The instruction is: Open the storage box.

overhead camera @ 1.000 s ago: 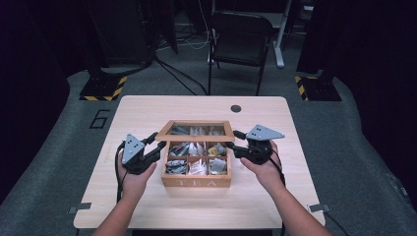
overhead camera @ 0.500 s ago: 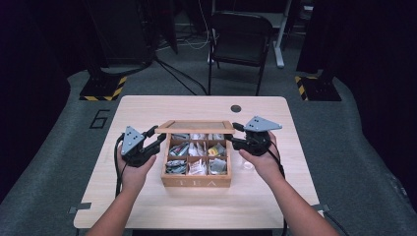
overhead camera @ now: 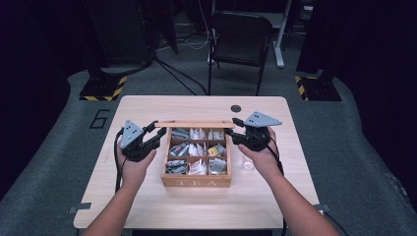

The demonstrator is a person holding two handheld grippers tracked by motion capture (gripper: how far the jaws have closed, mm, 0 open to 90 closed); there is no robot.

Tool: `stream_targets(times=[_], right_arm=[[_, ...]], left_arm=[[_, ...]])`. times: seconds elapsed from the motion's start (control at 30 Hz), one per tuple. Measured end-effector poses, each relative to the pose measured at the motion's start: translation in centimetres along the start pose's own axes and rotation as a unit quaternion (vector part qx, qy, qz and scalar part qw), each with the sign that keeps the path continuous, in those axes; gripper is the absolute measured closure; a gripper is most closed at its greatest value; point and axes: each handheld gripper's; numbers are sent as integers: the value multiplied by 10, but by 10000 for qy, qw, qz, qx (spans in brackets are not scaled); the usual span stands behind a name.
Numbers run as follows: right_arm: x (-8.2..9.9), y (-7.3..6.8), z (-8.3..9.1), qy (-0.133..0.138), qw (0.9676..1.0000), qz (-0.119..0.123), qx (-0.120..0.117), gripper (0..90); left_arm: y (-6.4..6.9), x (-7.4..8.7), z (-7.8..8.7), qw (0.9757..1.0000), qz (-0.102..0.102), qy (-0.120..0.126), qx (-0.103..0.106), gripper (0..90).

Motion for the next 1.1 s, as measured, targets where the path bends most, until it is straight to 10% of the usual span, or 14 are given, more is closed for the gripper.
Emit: stream_targets(times=[1.1], right_arm=[[-26, 9, -10, -58, 9999, -87, 19, 554]], left_arm=[[-18, -1, -30, 9998, 151, -101, -34, 615]])
Point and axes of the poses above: each handheld gripper's, and its own axes: z roughly backward along the jaws, x roughly out of its underside, y roughly to its right, and after that the axes turned 15 degrees about -z, right-handed
